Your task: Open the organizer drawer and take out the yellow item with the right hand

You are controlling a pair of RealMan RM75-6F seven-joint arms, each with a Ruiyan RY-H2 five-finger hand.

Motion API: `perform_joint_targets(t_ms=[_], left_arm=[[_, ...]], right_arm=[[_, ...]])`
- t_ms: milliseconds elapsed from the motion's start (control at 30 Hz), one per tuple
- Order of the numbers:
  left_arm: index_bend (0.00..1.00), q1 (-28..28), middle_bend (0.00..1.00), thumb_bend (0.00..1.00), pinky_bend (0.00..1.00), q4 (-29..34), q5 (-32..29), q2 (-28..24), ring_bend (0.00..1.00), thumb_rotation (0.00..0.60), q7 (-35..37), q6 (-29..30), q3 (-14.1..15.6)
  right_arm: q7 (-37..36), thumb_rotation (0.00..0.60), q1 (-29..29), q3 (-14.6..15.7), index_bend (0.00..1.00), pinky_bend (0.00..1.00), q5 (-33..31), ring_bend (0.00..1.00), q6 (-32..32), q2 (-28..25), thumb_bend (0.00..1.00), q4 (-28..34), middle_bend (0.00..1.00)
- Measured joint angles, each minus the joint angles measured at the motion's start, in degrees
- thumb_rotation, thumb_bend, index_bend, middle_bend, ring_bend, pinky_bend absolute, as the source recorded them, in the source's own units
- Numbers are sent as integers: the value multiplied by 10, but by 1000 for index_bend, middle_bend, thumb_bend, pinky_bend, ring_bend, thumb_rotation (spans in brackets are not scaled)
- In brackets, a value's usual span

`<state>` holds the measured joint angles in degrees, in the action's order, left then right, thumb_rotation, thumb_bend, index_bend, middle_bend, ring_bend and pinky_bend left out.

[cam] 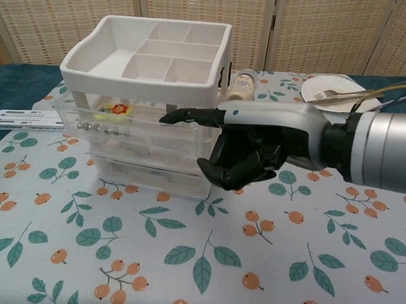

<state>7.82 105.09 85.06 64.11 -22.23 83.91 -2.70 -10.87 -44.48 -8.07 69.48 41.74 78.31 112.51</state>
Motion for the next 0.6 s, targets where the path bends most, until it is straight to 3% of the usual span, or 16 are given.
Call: perform_joint_targets(t_ms=[333, 600], left_arm=[[0, 0, 0, 290, 129, 1, 0, 2, 37, 600, -2, 0, 1], [0, 0, 0, 290, 129, -1, -2, 6, 37, 600, -2, -1, 2]], right_arm=[[-14, 600, 8, 19, 160, 927, 45, 1000, -3, -16, 695, 20, 965], [-24, 600, 21, 37, 190, 927, 84, 1000, 8, -31, 695, 38, 969]])
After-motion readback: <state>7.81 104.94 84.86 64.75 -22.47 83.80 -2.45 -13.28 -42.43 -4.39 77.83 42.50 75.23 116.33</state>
